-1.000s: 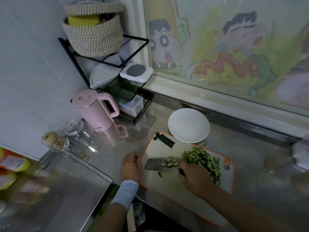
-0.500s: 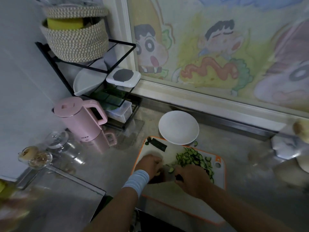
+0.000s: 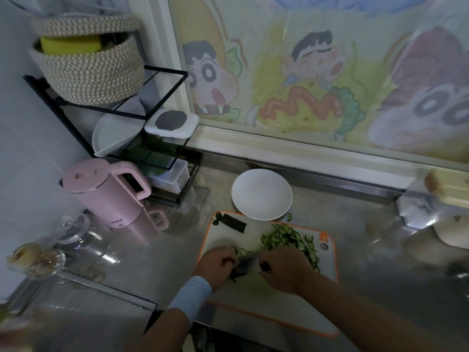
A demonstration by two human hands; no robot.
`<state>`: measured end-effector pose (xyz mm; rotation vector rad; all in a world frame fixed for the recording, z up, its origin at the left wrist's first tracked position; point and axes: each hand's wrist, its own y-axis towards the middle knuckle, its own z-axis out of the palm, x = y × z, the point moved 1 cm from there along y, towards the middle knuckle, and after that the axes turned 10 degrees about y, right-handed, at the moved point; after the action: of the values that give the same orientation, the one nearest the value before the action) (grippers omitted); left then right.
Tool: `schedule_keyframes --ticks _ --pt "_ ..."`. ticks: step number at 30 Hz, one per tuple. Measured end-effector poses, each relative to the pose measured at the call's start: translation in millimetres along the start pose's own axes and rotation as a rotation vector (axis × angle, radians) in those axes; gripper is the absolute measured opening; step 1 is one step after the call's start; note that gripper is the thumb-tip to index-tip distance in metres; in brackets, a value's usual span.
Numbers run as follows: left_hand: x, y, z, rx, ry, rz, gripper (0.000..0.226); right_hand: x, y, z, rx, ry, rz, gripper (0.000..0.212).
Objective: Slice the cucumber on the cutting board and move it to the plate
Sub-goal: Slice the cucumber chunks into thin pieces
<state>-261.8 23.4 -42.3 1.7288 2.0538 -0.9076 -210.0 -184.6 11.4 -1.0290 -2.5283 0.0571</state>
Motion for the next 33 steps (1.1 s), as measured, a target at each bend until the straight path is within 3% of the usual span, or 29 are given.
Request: schedule_keyframes --ticks 3,7,12,16,18,21,27,33 --pt "0.0 -5.2 6.0 0.078 0.095 0.065 0.042 -2.1 3.7 -1.2 -0.016 0.008 -0.04 0.023" --pt "3.6 2.3 9.4 0.037 0.072 -0.11 0.046 -12.9 0.8 -5.3 -0.053 0.054 -0.087 0.019" --pt "-4.6 -6.5 2.0 -0.268 -0.09 -0.25 0.034 -32.7 -6.8 -5.9 -0.076 0.115 -0.11 0.016" --pt "0.1 -23.8 -1.1 -0.59 -0.182 -0.534 0.034 -39.9 -11.8 -2.2 -0.031 0.288 0.077 0.019" --pt "2.7 -32.0 -1.0 -0.645 -0.221 -0.671 0.033 -34.4 -12.4 6.9 -0.001 0.474 0.191 0.022" --pt "7.4 -39.5 8.1 -0.589 -0.206 -0.726 0.033 -14.4 -13.2 29.9 0.074 0.659 0.268 0.027" --pt "1.4 -49.0 24.0 -0.509 -0.157 -0.759 0.038 28.8 -19.9 75.8 0.164 0.746 0.216 0.024" --pt "2.3 -37.7 30.9 -0.342 -0.033 -0.641 0.043 23.2 -33.3 78.7 -0.044 0.763 0.377 0.034"
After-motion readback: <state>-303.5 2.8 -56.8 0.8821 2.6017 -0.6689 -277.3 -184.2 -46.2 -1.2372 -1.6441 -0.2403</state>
